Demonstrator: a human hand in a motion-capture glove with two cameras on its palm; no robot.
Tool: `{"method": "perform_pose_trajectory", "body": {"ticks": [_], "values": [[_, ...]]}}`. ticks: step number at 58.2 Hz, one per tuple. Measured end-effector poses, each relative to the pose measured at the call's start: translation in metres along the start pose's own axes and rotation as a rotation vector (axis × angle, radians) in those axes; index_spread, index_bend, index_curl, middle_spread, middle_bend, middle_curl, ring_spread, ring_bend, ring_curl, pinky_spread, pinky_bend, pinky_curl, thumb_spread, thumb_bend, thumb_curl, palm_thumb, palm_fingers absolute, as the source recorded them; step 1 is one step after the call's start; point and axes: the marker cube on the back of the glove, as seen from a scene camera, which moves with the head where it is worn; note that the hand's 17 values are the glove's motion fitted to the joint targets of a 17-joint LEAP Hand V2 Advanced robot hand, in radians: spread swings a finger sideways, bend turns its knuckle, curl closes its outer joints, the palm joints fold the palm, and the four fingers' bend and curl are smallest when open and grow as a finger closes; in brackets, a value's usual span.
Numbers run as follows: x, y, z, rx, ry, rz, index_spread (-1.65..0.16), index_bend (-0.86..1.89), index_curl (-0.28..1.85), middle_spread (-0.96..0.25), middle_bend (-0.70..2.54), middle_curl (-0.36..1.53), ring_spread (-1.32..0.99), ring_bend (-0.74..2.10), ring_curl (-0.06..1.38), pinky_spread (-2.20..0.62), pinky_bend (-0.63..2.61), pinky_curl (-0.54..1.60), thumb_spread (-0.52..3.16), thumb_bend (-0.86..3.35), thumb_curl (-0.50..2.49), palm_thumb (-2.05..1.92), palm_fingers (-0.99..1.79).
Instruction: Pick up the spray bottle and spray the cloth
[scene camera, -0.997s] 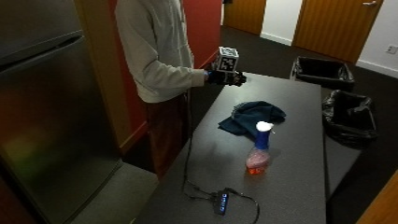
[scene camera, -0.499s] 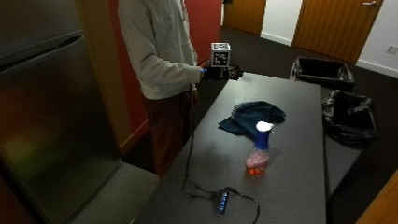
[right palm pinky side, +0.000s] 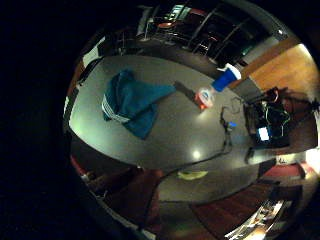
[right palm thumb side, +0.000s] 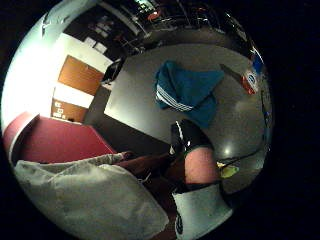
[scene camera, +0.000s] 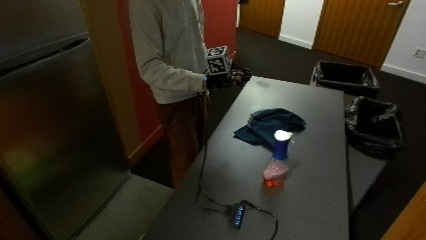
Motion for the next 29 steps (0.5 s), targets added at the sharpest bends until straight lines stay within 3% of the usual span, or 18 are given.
{"method": "perform_pose_trajectory", "body": {"ticks": [5, 29], "values": [[0.001, 0.005, -0.004, 0.050, -0.179, 0.141, -0.41, 0.17, 0.31, -0.05, 0.18, 0.27, 0.02, 0.20, 0.22, 0.22, 0.33, 0.32, 0.97, -0.02, 0.41, 0.78, 0.16], [0.121, 0.000, 0.014, 0.229, -0.309, 0.363, -0.39, 0.13, 0.27, -0.06, 0.19, 0.30, -0.01, 0.25, 0.26, 0.20, 0.36, 0.34, 0.97, -0.03, 0.43, 0.76, 0.17]]}}
